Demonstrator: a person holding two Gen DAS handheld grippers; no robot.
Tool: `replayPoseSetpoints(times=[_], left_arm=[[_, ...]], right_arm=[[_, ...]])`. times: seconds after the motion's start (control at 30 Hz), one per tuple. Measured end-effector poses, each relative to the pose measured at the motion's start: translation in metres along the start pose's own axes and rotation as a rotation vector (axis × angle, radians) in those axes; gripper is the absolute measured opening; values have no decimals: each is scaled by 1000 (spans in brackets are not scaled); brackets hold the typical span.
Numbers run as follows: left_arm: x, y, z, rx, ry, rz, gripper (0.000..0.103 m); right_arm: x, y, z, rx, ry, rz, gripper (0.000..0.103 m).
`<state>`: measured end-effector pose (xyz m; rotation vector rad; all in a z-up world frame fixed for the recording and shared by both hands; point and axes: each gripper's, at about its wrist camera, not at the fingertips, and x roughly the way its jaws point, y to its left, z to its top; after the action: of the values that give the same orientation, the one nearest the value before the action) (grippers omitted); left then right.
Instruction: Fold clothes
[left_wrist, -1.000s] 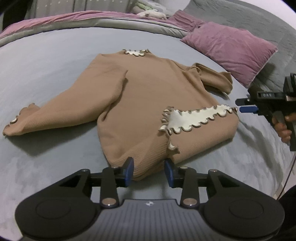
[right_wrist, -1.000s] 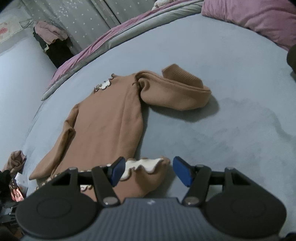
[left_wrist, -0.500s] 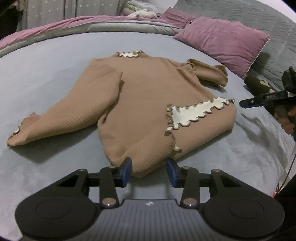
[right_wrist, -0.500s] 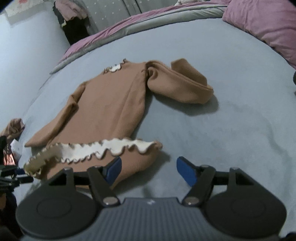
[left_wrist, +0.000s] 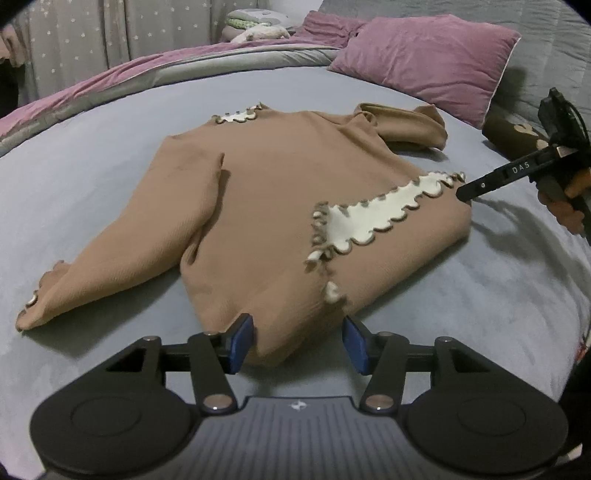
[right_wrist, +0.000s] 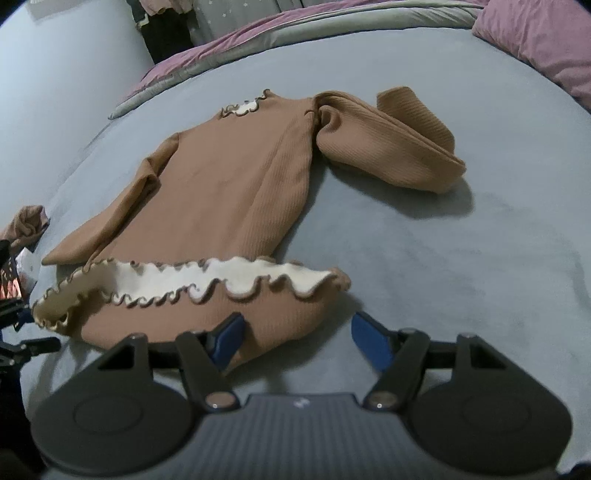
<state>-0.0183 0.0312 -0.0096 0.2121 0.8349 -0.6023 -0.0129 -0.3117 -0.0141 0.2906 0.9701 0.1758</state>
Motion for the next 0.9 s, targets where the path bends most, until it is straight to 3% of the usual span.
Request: replayPoseSetpoints(times=[0.07,0.2,0.27,0.37,0.63,0.9], left_arm=[[4,0,3,-24,-14,12,46],[3,9,8,-110,-52,19,16],[-1,16,8,-156,-77,24,11],[-11,27,7,-218,-115,21,8],[-41,43,5,-314,-164,-4,8],[-62,30,-13,-239,-138,14,7]], right_arm=[[4,-1,2,15,-11,12,61],[8,-3,4,55,-40,38,48],[8,-4,4,72,-64,50,30],[7,-8,6,105,-91,74,16],[-28,-6,9,130,-197,155,13],[-73,10,5,-23,-275,223,13]])
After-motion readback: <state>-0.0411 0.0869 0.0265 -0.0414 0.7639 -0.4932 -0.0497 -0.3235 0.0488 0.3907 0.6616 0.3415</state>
